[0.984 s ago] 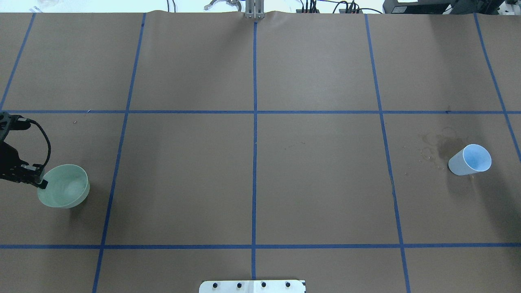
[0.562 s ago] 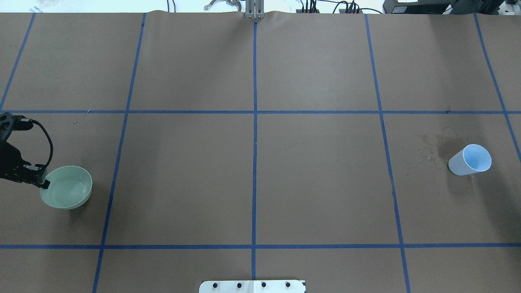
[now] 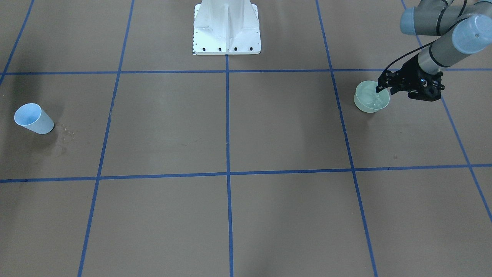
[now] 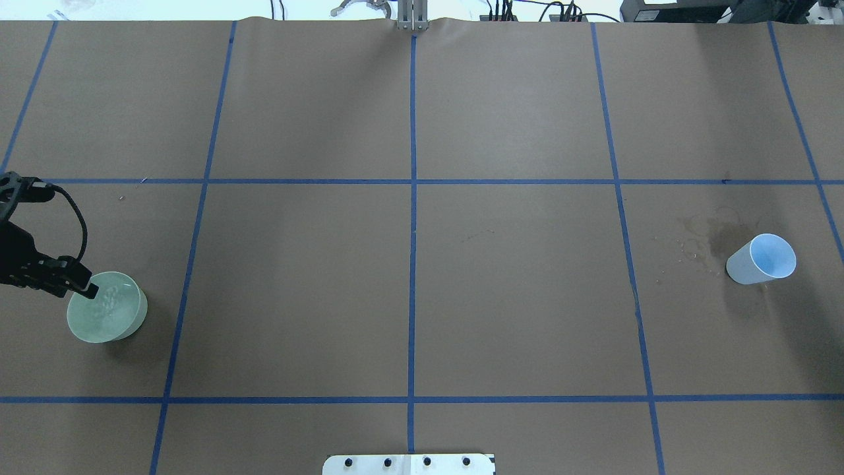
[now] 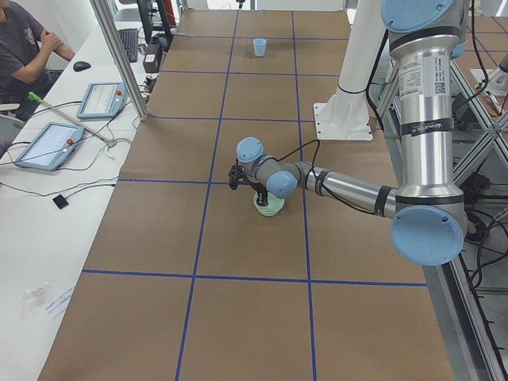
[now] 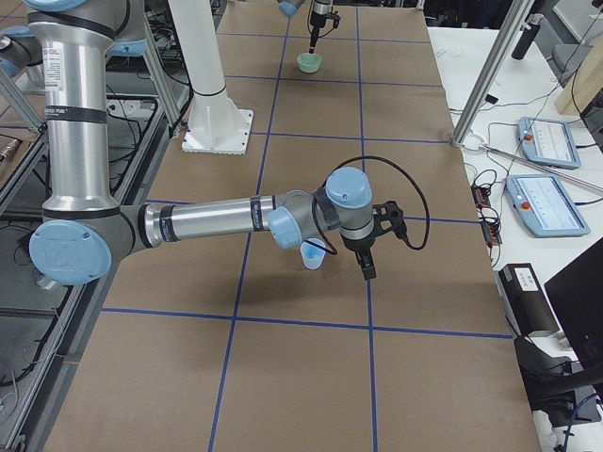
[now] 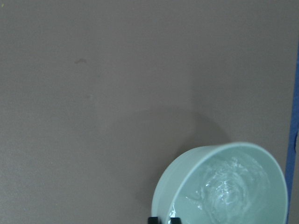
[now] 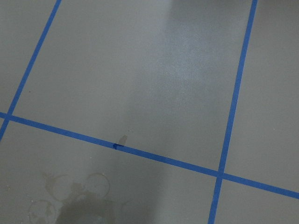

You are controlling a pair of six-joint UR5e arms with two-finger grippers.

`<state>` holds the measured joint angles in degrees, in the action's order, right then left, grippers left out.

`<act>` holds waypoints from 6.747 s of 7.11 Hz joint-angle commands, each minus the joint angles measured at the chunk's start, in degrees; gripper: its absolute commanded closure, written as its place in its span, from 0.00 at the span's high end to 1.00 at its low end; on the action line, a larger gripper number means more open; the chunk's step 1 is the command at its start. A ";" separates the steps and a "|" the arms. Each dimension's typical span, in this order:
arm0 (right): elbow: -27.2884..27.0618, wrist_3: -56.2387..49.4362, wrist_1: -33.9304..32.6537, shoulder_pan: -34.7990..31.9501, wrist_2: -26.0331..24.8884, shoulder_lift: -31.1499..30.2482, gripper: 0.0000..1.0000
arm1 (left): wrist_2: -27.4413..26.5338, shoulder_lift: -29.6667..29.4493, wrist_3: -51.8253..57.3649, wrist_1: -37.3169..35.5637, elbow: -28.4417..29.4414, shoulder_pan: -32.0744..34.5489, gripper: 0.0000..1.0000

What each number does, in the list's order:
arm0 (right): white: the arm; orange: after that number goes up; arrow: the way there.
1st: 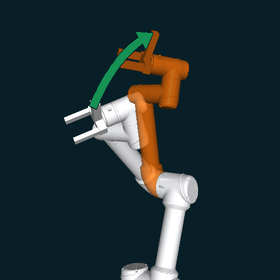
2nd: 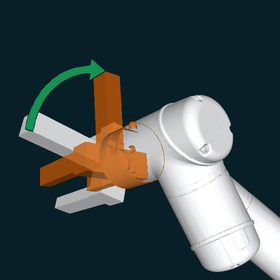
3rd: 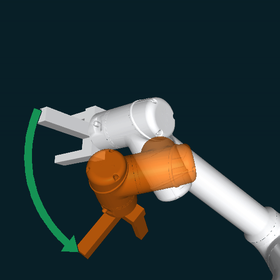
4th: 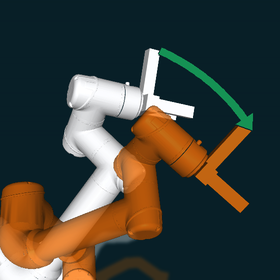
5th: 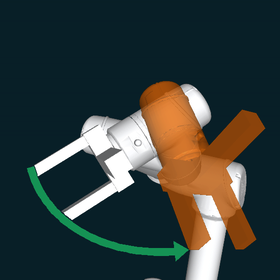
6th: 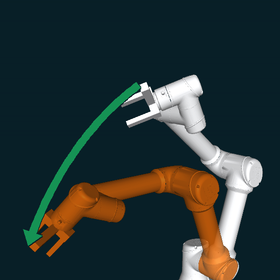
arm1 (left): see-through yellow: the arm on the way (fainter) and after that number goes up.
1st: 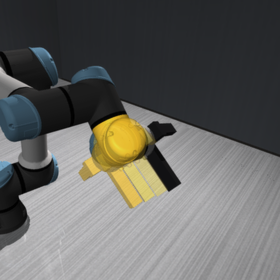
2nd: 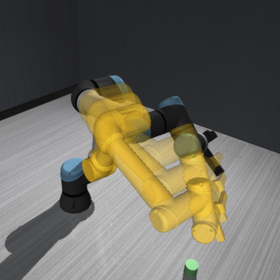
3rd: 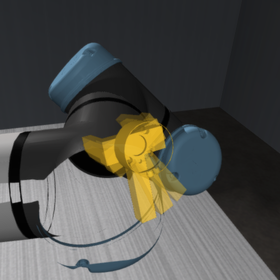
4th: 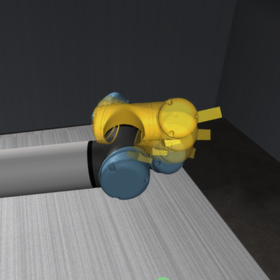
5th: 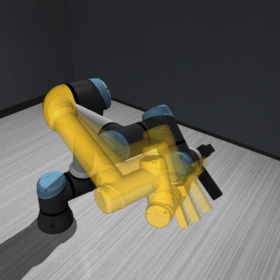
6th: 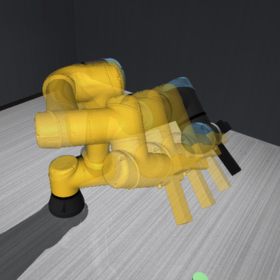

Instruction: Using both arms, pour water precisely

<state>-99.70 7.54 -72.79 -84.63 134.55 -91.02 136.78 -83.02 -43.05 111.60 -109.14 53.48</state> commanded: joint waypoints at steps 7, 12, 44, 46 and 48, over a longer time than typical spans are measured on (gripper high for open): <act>0.03 -4.17 -15.59 -3.42 2.45 -0.20 0.99 | -3.71 -0.82 41.82 -21.85 1.64 32.30 1.00; 0.56 -8.95 -23.27 -3.70 2.03 -0.21 0.99 | -3.18 -2.06 41.99 -28.29 6.54 32.21 1.00; 0.03 -8.86 -22.92 -4.14 0.27 -1.26 0.99 | -3.53 -1.53 42.08 -23.10 7.63 32.21 1.00; 0.03 -8.68 -22.92 -4.05 0.36 -1.26 0.99 | -3.71 -1.88 41.82 -23.18 7.89 32.21 1.00; -0.05 -8.68 -22.83 -4.05 0.36 -1.26 0.99 | -3.36 -2.14 41.55 -23.10 7.89 32.21 1.00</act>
<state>-99.68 -1.16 -95.69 -88.69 134.94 -92.29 133.16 -85.08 -1.35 88.46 -101.24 85.71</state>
